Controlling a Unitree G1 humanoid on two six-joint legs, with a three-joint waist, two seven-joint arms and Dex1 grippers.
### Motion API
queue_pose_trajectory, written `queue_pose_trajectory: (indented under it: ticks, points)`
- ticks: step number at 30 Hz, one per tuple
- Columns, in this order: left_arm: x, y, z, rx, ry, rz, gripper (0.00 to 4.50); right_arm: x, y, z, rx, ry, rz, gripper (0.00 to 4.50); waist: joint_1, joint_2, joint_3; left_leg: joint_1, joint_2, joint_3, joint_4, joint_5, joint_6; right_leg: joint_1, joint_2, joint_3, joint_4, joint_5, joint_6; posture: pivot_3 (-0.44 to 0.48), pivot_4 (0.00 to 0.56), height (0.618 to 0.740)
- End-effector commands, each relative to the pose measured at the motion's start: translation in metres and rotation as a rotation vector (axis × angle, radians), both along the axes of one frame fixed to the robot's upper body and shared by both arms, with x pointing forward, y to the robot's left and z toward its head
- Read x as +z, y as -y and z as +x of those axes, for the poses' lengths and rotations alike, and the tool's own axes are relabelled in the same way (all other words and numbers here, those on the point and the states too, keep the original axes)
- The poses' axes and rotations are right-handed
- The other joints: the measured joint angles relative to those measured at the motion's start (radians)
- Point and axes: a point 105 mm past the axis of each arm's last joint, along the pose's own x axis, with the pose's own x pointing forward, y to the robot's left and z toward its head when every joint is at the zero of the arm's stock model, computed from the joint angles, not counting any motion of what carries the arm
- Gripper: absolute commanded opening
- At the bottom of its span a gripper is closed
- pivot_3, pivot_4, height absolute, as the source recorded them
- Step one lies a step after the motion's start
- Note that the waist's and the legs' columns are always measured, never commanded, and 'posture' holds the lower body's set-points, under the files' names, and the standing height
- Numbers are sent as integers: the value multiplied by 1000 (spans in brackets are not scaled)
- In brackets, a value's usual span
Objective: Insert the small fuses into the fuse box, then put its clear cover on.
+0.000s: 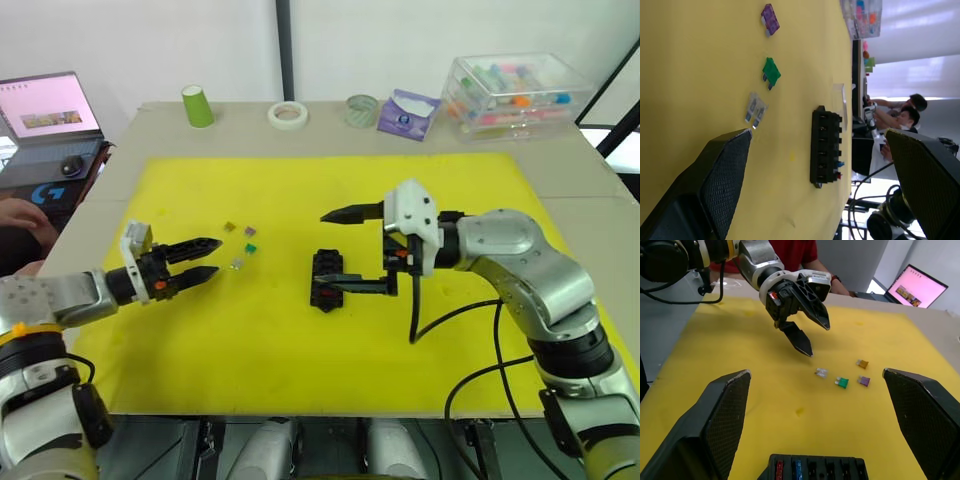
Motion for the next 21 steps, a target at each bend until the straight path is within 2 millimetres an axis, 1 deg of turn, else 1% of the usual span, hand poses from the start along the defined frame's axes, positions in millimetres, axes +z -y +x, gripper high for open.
queue_pose_trajectory:
  ticks: [1, 5, 10, 14, 21]
  points:
    - [0, -1, 7, 22, -2, 10, 4500, 10, -2, -4, 1, 44, 19, 4492, -1, 0, 0, 0, 0, 0, 0, 0, 0, 0, 0, 0, 0, 0, 0, 0, 150, 740]
    - [-6, 8, 13, 2, -19, 20, 4500, 11, -5, -7, -8, 35, 28, 4492, 4, 0, 0, 0, 0, 0, 0, 0, 0, 0, 0, 0, 0, 0, 0, 0, 150, 740]
    - [-7, 7, 19, 11, -25, 20, 4500, 12, -3, -8, -26, 34, 27, 4492, 6, -1, 0, 0, 0, 0, 1, 0, 0, 1, 0, 0, 0, 0, 0, 0, 150, 740]
    - [-14, 11, 20, -4, -37, 33, 4500, 12, -2, -7, -36, 31, 25, 4492, 7, -1, -1, 0, 0, 0, 1, 0, 0, 1, 0, 0, 0, 0, 0, 0, 150, 740]
    - [-15, 15, 23, -30, -36, 35, 4500, 14, -4, -7, -30, 24, 28, 4492, 10, -1, -1, 0, 0, 0, 1, 0, 0, 1, 0, 0, 0, 0, 0, 0, 150, 740]
